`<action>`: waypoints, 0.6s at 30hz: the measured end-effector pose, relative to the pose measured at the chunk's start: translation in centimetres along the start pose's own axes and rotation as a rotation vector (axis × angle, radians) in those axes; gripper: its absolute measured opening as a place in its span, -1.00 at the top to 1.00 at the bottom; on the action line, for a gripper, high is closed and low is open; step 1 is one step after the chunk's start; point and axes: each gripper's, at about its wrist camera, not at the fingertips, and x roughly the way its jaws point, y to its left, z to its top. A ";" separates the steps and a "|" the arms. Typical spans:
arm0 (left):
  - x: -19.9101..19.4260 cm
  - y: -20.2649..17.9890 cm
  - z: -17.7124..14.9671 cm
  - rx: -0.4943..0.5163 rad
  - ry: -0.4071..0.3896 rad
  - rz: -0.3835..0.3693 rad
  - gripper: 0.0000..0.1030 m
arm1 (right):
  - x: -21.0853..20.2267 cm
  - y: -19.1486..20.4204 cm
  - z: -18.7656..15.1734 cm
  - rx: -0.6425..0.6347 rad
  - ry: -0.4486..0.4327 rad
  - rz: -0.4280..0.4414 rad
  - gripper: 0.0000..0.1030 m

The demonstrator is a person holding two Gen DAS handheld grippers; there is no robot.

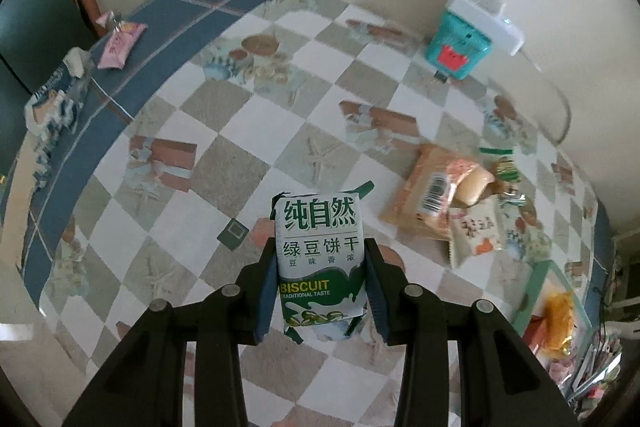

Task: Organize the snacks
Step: 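Carry the green box and red candy over the white tray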

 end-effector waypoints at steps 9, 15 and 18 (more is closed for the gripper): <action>-4.1 -0.1 -2.5 0.027 -0.054 -0.011 0.20 | -3.4 -1.9 -1.0 0.024 -0.042 -0.007 0.41; -6.1 -1.4 -4.1 0.068 -0.079 -0.042 0.20 | -5.9 -3.0 -2.2 0.038 -0.078 -0.014 0.41; -7.1 -2.2 -5.0 0.091 -0.096 -0.062 0.20 | -7.1 -3.6 -2.7 0.040 -0.097 -0.017 0.41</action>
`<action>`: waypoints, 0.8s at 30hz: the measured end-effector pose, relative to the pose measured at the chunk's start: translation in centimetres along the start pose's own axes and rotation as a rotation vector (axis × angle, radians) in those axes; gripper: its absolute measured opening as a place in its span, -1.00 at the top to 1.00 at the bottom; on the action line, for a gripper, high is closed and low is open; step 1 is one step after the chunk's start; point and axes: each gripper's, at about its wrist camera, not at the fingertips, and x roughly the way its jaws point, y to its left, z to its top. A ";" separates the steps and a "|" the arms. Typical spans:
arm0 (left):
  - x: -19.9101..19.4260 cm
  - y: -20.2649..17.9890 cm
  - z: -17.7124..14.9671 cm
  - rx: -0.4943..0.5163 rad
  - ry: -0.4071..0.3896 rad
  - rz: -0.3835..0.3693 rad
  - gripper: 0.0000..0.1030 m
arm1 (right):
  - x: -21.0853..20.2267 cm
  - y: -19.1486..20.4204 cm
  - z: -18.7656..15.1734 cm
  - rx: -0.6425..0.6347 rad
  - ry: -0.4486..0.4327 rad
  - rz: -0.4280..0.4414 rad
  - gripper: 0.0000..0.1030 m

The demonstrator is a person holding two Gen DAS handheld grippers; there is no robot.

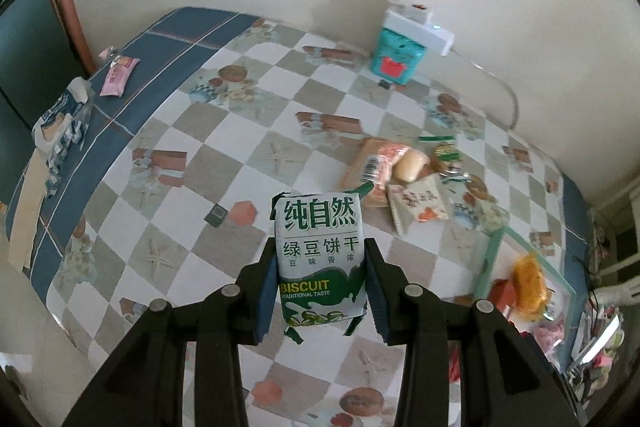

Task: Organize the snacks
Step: 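Carry the green box and red candy over the white tray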

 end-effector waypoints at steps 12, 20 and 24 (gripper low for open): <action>-2.0 -5.8 -3.1 0.128 -0.006 -0.071 0.19 | -3.2 -5.4 -0.3 0.096 -0.048 -0.029 0.41; -2.1 -10.4 -5.2 0.225 0.020 -0.120 0.19 | -3.9 -12.1 0.0 0.212 -0.041 -0.109 0.41; -2.1 -13.1 -6.6 0.285 0.050 -0.167 0.19 | -4.6 -15.1 -0.2 0.278 -0.047 -0.128 0.41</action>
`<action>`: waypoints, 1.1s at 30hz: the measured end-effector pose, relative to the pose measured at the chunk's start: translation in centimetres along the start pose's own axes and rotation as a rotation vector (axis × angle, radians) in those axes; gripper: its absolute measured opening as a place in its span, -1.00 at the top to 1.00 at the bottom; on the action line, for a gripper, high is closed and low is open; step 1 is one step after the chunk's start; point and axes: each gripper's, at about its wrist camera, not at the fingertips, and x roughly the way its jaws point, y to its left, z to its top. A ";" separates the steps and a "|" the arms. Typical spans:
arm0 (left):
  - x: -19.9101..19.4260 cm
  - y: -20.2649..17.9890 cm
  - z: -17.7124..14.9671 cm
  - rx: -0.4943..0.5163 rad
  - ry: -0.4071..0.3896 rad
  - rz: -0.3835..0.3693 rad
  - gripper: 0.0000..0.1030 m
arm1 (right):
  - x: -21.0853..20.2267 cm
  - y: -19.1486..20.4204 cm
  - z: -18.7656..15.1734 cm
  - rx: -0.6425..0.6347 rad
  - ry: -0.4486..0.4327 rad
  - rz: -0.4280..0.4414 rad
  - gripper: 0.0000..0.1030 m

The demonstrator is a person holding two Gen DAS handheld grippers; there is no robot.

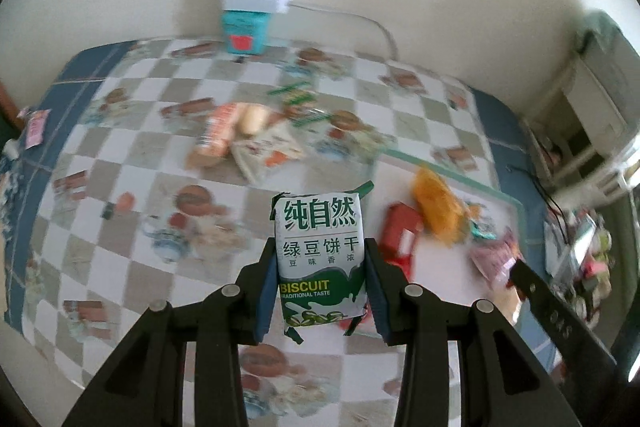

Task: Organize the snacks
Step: 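Carry the green box and red candy over the white tray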

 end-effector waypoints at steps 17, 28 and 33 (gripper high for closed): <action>3.4 -8.0 -3.0 0.161 0.099 -0.045 0.19 | 1.9 -5.5 0.3 0.076 0.072 -0.057 0.40; 8.3 -9.6 -4.0 0.184 0.195 -0.032 0.19 | 7.2 -5.7 -1.5 0.071 0.229 -0.071 0.40; 8.6 -10.0 -4.0 0.200 0.200 -0.026 0.19 | 7.7 -6.0 -1.7 0.083 0.246 -0.078 0.37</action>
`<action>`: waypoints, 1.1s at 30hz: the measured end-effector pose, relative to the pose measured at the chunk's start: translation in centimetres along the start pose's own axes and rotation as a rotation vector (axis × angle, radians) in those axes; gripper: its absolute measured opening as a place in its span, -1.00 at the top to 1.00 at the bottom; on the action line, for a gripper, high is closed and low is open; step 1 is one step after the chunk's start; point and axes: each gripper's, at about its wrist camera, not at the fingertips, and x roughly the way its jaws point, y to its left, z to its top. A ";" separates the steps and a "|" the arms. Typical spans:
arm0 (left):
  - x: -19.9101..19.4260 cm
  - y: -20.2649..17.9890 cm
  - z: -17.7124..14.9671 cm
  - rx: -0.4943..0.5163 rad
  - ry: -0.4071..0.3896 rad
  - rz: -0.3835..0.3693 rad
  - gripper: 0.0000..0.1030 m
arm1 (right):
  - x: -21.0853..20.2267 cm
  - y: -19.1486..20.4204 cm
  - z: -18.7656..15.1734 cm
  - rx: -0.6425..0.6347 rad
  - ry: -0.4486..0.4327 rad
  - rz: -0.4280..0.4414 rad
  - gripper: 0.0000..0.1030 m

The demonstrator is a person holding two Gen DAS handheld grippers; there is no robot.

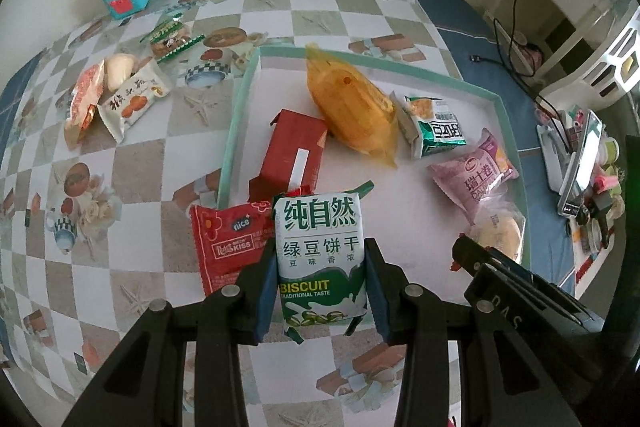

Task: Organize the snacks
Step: 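Carry the green box and red candy over the white tray, then open both tools to release the box and candy into the tray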

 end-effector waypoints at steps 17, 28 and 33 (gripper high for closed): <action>-0.7 0.4 0.2 0.000 -0.022 0.019 0.03 | -0.3 0.7 0.2 -0.030 -0.001 -0.025 0.34; -1.6 3.0 0.8 -0.077 -0.040 0.046 -0.28 | -0.3 1.0 0.0 -0.023 -0.006 -0.027 -0.36; -1.7 5.1 1.1 -0.141 -0.043 0.088 -0.48 | -0.2 1.2 0.0 -0.028 0.001 -0.023 -0.45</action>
